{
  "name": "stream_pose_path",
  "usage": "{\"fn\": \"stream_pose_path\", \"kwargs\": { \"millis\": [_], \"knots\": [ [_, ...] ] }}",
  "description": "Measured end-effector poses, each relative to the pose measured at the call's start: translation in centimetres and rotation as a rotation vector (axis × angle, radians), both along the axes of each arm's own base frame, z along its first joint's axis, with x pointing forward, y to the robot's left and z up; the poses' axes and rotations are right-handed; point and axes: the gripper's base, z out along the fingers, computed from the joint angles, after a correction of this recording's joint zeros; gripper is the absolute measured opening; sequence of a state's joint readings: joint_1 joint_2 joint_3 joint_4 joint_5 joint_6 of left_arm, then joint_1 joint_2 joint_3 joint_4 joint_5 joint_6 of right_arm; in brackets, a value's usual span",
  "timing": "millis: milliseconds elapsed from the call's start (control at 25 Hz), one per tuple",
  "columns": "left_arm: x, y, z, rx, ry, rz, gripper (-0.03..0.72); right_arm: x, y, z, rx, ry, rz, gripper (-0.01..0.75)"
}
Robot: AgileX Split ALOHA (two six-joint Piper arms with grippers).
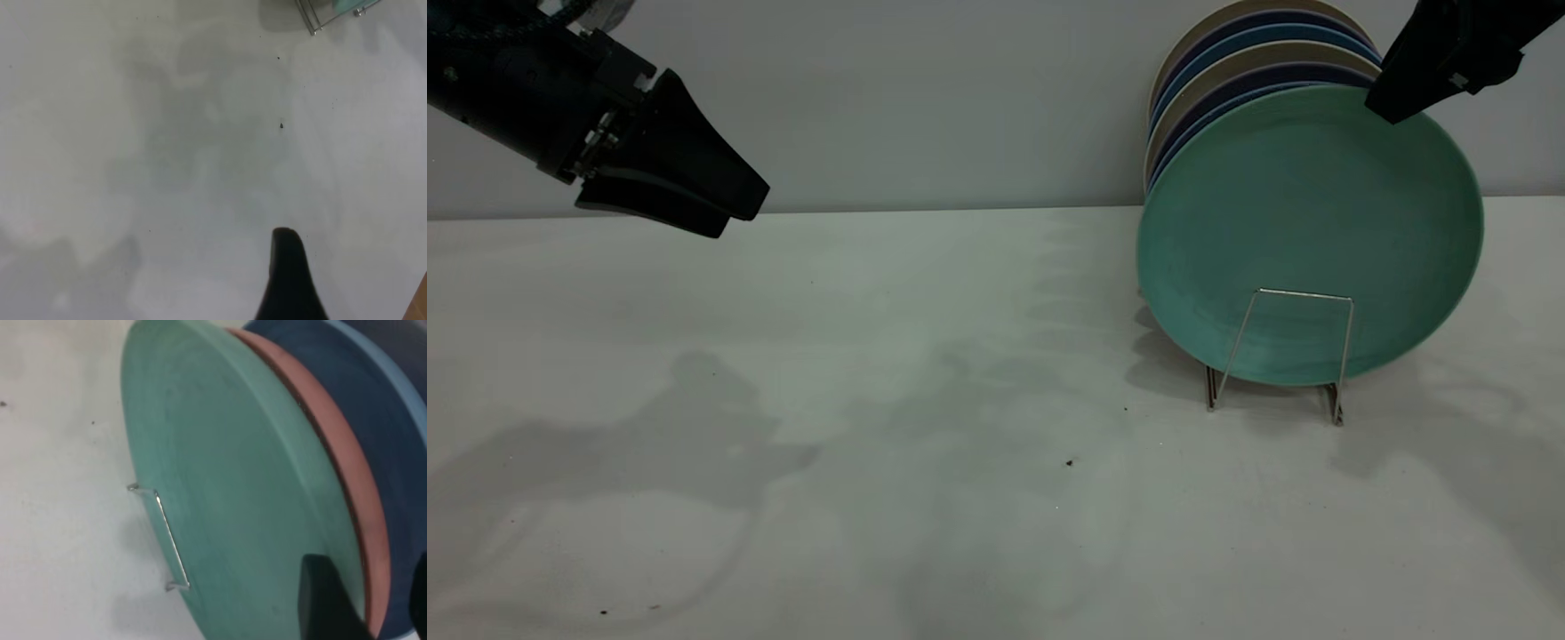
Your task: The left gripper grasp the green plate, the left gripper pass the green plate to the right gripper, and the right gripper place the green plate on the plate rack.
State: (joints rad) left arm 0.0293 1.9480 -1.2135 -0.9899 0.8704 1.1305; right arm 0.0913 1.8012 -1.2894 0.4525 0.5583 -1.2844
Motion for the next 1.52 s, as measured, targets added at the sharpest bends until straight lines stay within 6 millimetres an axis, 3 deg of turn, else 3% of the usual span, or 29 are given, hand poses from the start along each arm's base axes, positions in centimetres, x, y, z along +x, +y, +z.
{"fn": "stream_pose_path", "kwargs": {
  "millis": [200, 360, 560, 680, 760, 880, 1120, 1240, 1360, 1520],
  "knots": [
    [0.0, 0.0, 0.0, -0.001, 0.001, -0.001, 0.543, -0.2, 0.0, 0.4, 0.004, 0.002, 0.005, 0.368],
    [-0.1, 0.0, 0.8, -0.002, -0.019, 0.0, 0.543, -1.5, 0.1, 2.6, 0.02, -0.004, 0.021, 0.379],
    [-1.7, -0.1, 5.9, -0.003, -0.098, 0.02, 0.543, -5.5, 0.4, 6.9, 0.105, 0.087, 0.021, 0.379],
    [-3.8, 0.1, 10.3, 0.02, -0.148, 0.063, 0.543, -9.1, 0.5, 9.5, 0.154, 0.205, 0.005, 0.379],
    [-6.0, 0.3, 13.5, 0.043, -0.177, 0.094, 0.543, -11.9, 0.3, 11.3, 0.173, 0.28, -0.029, 0.379],
    [-9.7, 0.6, 16.9, 0.112, -0.196, 0.106, 0.543, -14.4, 0.0, 13.4, 0.251, 0.307, -0.166, 0.379],
    [-16.9, 2.6, 20.5, 0.357, -0.153, 0.244, 0.543, -17.4, -1.6, 15.6, 0.327, 0.287, -0.538, 0.379],
    [-19.4, 3.8, 21.9, 0.442, -0.182, 0.398, 0.543, -19.5, -2.5, 15.5, 0.311, 0.254, -0.634, 0.379],
    [-21.2, 4.5, 22.4, 0.474, -0.189, 0.524, 0.543, -22.1, -2.9, 13.7, 0.304, 0.28, -0.679, 0.379],
    [-23.4, 5.0, 20.2, 0.505, -0.128, 0.605, 0.543, -25.8, -3.5, 9.2, 0.252, 0.354, -0.716, 0.379]
  ]
}}
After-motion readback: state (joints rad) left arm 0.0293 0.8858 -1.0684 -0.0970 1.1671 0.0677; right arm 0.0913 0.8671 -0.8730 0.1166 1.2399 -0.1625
